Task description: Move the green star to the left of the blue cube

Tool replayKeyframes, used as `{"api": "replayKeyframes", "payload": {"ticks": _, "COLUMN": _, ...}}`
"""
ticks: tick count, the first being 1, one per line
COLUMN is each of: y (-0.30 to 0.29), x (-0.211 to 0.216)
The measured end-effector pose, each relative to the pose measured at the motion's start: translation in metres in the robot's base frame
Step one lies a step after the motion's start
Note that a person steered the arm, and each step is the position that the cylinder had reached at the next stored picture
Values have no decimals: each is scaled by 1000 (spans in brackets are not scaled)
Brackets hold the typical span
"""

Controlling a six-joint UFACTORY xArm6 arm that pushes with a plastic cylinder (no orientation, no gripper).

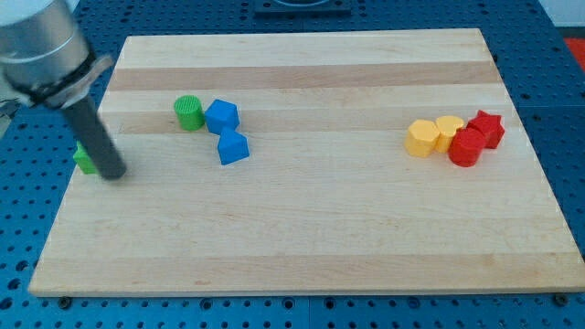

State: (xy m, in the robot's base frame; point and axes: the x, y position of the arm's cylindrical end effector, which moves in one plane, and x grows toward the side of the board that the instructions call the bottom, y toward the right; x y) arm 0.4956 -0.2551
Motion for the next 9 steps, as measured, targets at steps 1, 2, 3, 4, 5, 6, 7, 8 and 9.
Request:
{"api": "replayKeyframes", "payload": {"ticks": 1, "y": -49, "x": 59}}
{"api": "replayKeyframes", "payload": {"ticks": 2, "y": -50, "x": 58}}
{"api": "replayKeyframes", "payload": {"ticks": 3, "y": -50, "x": 44}}
{"api": "replayKeyframes", "payload": {"ticks": 4, "y": -50, "x": 17}}
{"api": "replayKeyframes", "payload": {"ticks": 5, "y": -49, "x": 14}}
{"api": "replayKeyframes", "payload": {"ticks": 6, "y": -50, "x": 3}}
{"api": "replayKeyframes", "payload": {"ticks": 7, "y": -21, "x": -42}}
{"api": "replayKeyframes", "payload": {"ticks": 8, "y": 20, "x": -58}}
{"api": "replayKeyframes", "payload": {"ticks": 9, "y": 55, "x": -34}}
